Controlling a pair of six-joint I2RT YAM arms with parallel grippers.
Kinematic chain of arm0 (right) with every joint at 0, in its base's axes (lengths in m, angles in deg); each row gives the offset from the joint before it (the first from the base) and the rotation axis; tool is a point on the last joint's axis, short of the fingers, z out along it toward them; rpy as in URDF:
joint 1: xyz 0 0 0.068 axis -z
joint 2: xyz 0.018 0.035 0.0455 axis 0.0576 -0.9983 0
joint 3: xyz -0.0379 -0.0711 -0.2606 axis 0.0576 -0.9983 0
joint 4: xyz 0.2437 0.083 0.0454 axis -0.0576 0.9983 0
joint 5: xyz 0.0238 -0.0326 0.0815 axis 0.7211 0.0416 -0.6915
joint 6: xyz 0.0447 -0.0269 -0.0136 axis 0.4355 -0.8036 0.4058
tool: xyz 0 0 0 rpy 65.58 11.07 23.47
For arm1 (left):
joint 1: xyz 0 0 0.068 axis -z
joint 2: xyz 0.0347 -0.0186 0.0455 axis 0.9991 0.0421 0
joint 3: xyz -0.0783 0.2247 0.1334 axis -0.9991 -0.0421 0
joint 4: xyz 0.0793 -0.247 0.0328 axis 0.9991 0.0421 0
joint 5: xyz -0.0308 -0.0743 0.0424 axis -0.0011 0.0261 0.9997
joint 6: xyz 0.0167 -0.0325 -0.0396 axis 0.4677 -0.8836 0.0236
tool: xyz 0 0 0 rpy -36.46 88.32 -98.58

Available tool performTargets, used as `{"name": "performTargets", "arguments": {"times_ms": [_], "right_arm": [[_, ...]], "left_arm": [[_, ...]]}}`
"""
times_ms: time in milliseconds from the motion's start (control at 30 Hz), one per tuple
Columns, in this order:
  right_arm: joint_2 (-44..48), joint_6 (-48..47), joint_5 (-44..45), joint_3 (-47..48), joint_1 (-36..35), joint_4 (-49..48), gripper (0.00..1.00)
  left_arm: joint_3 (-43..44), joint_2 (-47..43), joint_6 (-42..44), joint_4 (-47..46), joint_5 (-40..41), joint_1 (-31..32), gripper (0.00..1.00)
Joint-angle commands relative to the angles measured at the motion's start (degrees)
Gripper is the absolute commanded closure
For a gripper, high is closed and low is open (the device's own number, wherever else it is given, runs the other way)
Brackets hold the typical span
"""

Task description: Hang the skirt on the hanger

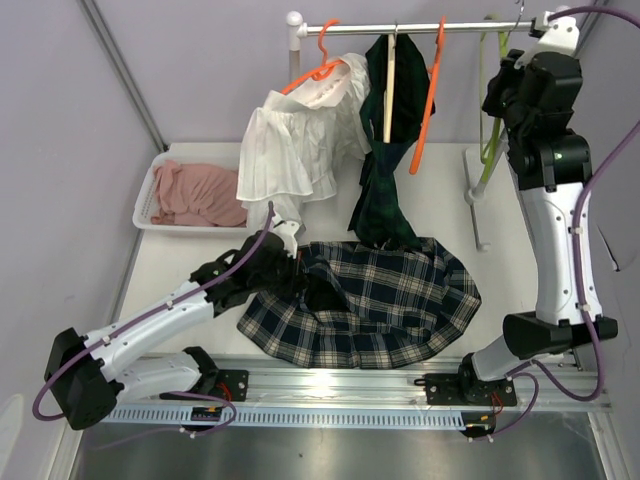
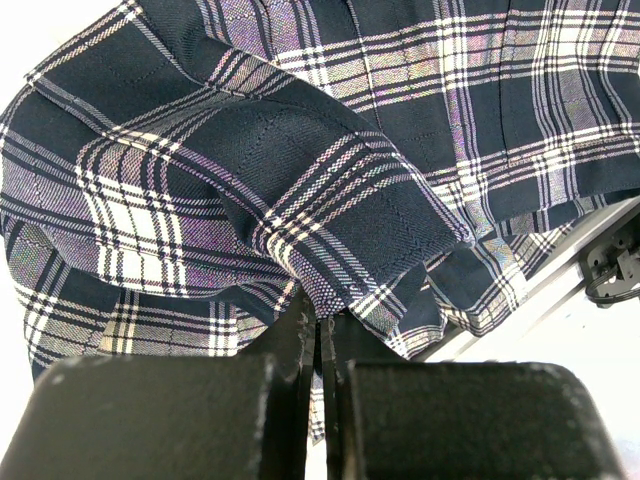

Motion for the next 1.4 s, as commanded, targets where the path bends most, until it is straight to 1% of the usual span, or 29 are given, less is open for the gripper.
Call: {"name": "performTargets", "arguments": {"times_ms": [0,100,300,500,633,667,733,767,833,900,1033,1100,1167,1267,1367], "right_arm": [[4.3,2.6,-4.2,-1.4,2.3,-9.4,1.00],[4.8,3.3,-5.8,0.4,3.0,-5.8,1.00],[10.1,4.7,-6.5,-4.5,3.1,-2.4,1.00],[11.8,6.4,-8.5,-5.5,3.3,6.0,1.00],[16.4,8.4,-12.2,-9.1,3.2,9.9,1.00],[19.0,8.8,-13.0,-10.3,3.2,11.3,1.00],[22.2,9.6,-14.3,-14.3,3.2,12.4,1.00],[25.2,10.0,-16.6,-15.7,3.2,13.5,1.00],[27.8,10.4,-19.4,-19.1,3.2,14.9,1.00],[31.5,11.0,-25.0,-21.0,3.2,17.4,1.00],[34.5,12.0,-33.3,-23.9,3.1,23.5,1.00],[35.7,12.9,-39.6,-26.3,3.1,26.0,1.00],[37.1,13.4,-42.3,-31.2,3.0,27.6,1.00],[40.2,12.9,-43.1,-35.2,2.3,29.4,1.00],[42.8,13.1,-44.7,-35.8,0.2,29.7,1.00]], "left_arm": [[-0.5,-1.7,0.0,-1.0,-0.9,0.3,1.00],[-0.7,-2.0,0.0,-1.0,-0.9,0.3,1.00],[-0.1,-2.1,0.6,-0.7,-0.8,0.2,1.00],[0.6,-1.6,0.8,-0.5,-0.5,0.2,1.00],[1.3,-1.5,1.3,-0.2,-0.3,0.3,1.00],[1.4,-1.3,1.3,0.0,-0.3,0.2,1.00],[2.0,-0.6,1.7,0.2,0.0,0.1,1.00],[2.1,-0.2,1.8,0.3,0.1,0.1,1.00],[2.8,0.6,2.0,0.6,-0.1,-0.3,1.00],[3.5,1.4,2.1,0.6,-0.3,-0.8,1.00],[4.2,3.2,2.9,0.6,-0.9,-2.5,1.00],[4.3,4.4,3.0,0.6,-1.5,-3.4,1.00],[4.5,5.5,2.9,0.5,-2.2,-5.0,1.00],[5.0,6.9,1.7,-0.5,-3.5,-7.3,1.00],[6.4,9.9,0.8,-1.0,-4.3,-8.1,1.00]]}}
